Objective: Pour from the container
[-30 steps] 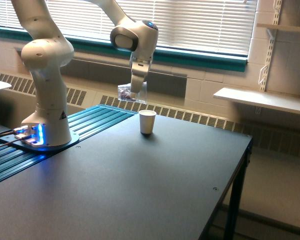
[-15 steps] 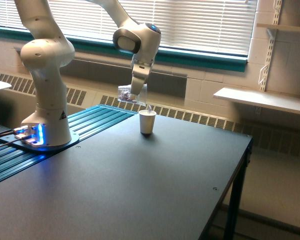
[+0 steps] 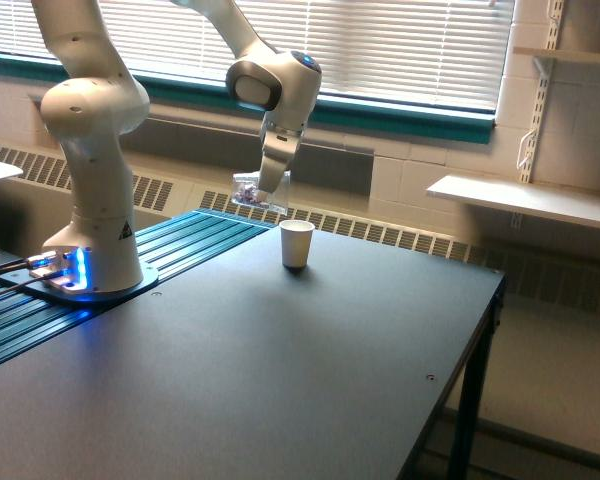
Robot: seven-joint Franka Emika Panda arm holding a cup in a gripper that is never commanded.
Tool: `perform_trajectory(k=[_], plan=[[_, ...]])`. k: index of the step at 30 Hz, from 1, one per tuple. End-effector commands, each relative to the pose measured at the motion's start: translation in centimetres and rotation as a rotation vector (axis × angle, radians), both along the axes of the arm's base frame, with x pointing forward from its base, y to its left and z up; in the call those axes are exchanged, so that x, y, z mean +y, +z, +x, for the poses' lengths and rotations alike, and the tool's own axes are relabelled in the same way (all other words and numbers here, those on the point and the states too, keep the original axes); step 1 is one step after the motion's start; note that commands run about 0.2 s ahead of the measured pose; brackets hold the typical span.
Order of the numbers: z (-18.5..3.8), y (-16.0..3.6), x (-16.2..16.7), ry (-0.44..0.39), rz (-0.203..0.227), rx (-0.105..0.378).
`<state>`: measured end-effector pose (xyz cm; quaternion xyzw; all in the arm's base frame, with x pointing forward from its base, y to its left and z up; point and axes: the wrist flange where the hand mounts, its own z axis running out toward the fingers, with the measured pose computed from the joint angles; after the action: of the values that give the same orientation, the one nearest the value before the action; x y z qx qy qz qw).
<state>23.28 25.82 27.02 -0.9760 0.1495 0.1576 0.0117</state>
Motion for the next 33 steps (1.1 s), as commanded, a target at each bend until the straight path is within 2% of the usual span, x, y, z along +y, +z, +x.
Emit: perform_trajectory(k=[1,6,13,23,28,33], plan=[[-0.3,-0.1,0.4,-0.014,-0.003,0.015],[-0.5,-0.2,0.6,-0.02,-0.008,0.028],[-0.1,0.0,0.6,-0.075,0.014,0.083],[0.9,0.6,0.7,-0.114,0.032,0.117],[1.1,0.3,0.3,-0.142,0.029,0.149],[0.8,-0.2,0.1,-0.141,0.002,0.179]])
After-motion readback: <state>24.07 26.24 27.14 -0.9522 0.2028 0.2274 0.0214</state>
